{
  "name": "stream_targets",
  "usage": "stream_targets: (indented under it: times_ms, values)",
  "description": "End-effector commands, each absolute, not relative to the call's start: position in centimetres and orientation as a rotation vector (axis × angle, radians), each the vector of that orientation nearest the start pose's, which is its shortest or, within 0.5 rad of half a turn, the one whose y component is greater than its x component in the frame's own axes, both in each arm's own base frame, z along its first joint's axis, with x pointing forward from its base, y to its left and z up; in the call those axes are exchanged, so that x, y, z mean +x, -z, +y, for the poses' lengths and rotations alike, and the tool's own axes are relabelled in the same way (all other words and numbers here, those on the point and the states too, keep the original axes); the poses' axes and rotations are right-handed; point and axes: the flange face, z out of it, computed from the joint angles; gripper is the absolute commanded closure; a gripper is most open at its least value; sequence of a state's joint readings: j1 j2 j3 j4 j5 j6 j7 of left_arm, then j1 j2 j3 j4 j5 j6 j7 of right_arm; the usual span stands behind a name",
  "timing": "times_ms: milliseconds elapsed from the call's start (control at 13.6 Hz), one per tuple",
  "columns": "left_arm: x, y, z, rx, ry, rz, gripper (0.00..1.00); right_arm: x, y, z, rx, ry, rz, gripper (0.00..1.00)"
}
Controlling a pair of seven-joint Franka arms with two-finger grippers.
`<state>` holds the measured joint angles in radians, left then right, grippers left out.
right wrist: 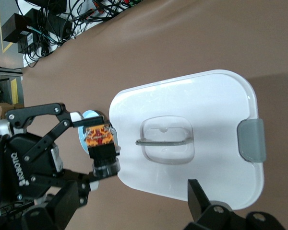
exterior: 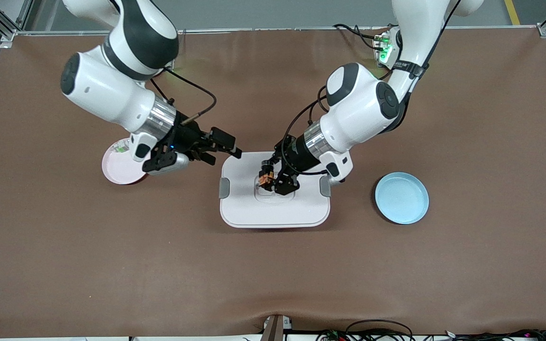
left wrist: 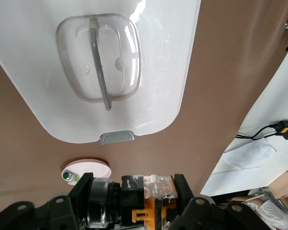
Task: Transfer orange switch to right arm and place
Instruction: 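Grasp the switch with the right gripper from the left gripper above the box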
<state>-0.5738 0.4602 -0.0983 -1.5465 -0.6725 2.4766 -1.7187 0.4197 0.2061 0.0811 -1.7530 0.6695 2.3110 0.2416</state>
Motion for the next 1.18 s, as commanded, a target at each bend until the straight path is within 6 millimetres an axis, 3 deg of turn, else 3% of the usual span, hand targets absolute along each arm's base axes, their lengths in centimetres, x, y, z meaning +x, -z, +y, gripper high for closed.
stream_targets:
  times_ms: [0, 147, 367, 808, 1102]
  values:
    - [57.4, -44.3, -44.7, 1.804, 0.449, 1.696, 0.72, 57.6, -47.7, 33.4, -2.455, 0.151, 0.117, 0.0]
    - [57.4, -44.3, -44.8, 1.802, 0.446, 1.704, 0.72, 58.1, -46.3, 33.8, -2.462, 0.169, 0.083, 0.0]
    - [57.3, -44.3, -44.9, 1.806, 0.443, 1.705, 0.72, 58.3, -46.1, 34.8, -2.442, 0.162, 0.086, 0.0]
    - [57.4, -44.2, -44.8, 1.815, 0.431, 1.703, 0.72, 58.2, -43.7, 38.7, -2.384, 0.192, 0.134, 0.0]
    - [57.4, -44.2, -44.8, 1.815, 0.431, 1.703, 0.72, 58.1, -43.2, 39.5, -2.377, 0.191, 0.152, 0.0]
